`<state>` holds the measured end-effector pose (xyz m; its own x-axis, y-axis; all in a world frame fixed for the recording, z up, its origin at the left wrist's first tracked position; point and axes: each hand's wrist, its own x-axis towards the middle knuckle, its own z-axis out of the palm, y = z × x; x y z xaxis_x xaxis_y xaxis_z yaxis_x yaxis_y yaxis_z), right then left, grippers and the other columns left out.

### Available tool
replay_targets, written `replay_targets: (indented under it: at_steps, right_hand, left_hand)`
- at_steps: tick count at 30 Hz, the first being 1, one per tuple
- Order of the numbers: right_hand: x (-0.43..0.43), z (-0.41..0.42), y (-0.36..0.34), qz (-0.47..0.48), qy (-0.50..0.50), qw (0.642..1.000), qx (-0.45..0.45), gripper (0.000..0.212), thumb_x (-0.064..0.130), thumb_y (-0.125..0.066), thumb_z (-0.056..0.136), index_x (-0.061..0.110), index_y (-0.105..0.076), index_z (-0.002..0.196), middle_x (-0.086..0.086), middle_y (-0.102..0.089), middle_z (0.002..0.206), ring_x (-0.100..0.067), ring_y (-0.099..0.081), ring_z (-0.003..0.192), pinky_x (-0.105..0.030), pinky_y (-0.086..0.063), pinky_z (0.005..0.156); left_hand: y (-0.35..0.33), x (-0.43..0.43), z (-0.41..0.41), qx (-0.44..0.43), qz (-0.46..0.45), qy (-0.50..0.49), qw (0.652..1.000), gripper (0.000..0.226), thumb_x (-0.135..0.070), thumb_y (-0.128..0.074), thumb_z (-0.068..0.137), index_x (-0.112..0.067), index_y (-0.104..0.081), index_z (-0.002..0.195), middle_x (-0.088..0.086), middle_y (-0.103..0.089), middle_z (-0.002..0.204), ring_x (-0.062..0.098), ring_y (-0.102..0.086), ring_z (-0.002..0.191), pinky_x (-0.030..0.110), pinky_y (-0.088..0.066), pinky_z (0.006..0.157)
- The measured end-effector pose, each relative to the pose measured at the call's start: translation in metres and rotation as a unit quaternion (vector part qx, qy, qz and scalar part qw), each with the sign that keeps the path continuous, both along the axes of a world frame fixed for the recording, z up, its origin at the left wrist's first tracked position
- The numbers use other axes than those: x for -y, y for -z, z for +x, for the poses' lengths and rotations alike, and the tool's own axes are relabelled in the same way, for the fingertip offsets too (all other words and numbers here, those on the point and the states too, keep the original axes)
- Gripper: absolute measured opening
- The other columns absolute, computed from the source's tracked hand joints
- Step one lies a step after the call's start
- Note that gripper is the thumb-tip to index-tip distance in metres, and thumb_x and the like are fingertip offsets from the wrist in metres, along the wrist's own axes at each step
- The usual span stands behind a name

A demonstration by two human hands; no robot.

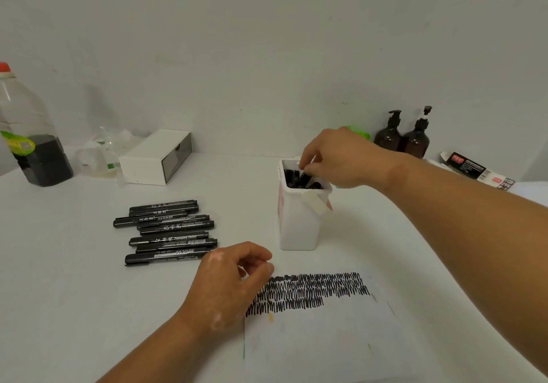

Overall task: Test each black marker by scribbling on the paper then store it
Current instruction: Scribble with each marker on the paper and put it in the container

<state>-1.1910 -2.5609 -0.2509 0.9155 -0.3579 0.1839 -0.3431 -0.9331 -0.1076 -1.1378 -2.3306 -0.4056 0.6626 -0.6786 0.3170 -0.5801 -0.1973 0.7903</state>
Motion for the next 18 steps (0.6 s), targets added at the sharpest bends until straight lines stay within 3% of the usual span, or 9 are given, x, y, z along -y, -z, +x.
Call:
replay_targets:
  at_steps: [3,7,11,15,18]
  right_hand:
    - [-0.003,-0.019,-0.009,0.01,-0.005,0.997,0.075,0.015,0.028,-0.063,0.093,0.033,-0.078,0.095,0.013,-0.073,0.088,-0.005,-0.063,0.08,-0.014,-0.045,0.064]
    - [-0.009,-0.06,-0.002,0.03,-0.003,0.983,0.183,0.01,0.032,-0.068,0.09,0.036,-0.075,0.087,0.024,-0.067,0.077,0.016,-0.058,0.072,0.002,-0.035,0.059]
    - [-0.017,-0.098,0.039,0.098,0.021,0.964,0.246,0.009,0.031,-0.073,0.085,0.037,-0.075,0.078,0.017,-0.07,0.067,0.003,-0.06,0.064,-0.006,-0.038,0.056]
    - [-0.024,-0.115,0.092,0.164,0.051,0.963,0.209,0.015,0.029,-0.075,0.084,0.04,-0.074,0.073,0.03,-0.068,0.073,0.002,-0.061,0.062,-0.008,-0.041,0.056]
    - [-0.032,-0.117,0.127,0.197,0.053,0.959,0.194,0.02,0.021,-0.076,0.083,0.037,-0.074,0.071,0.03,-0.068,0.07,0.0,-0.059,0.058,-0.008,-0.043,0.059]
  left_hand:
    - [0.001,0.0,0.001,0.0,-0.002,-0.001,1.0,0.008,-0.027,-0.075,0.086,-0.033,-0.075,0.091,-0.033,-0.066,0.083,-0.005,-0.063,0.082,0.006,-0.046,0.067]
    - [0.003,0.001,0.002,0.006,-0.001,-0.001,1.0,0.007,-0.029,-0.075,0.086,-0.034,-0.075,0.09,-0.033,-0.066,0.082,-0.005,-0.063,0.082,0.006,-0.047,0.068]
    - [0.003,0.0,0.001,0.017,0.0,0.0,1.0,0.007,-0.029,-0.075,0.086,-0.035,-0.074,0.089,-0.033,-0.066,0.081,-0.006,-0.063,0.08,0.006,-0.047,0.068]
    - [0.003,0.0,0.002,0.038,0.007,-0.008,0.999,0.007,-0.028,-0.075,0.086,-0.034,-0.075,0.09,-0.034,-0.065,0.084,-0.005,-0.062,0.082,0.007,-0.046,0.07]
    - [0.004,-0.001,0.003,0.061,0.01,-0.012,0.998,0.009,-0.026,-0.075,0.085,-0.034,-0.074,0.088,-0.035,-0.065,0.085,-0.007,-0.061,0.085,0.006,-0.045,0.071]
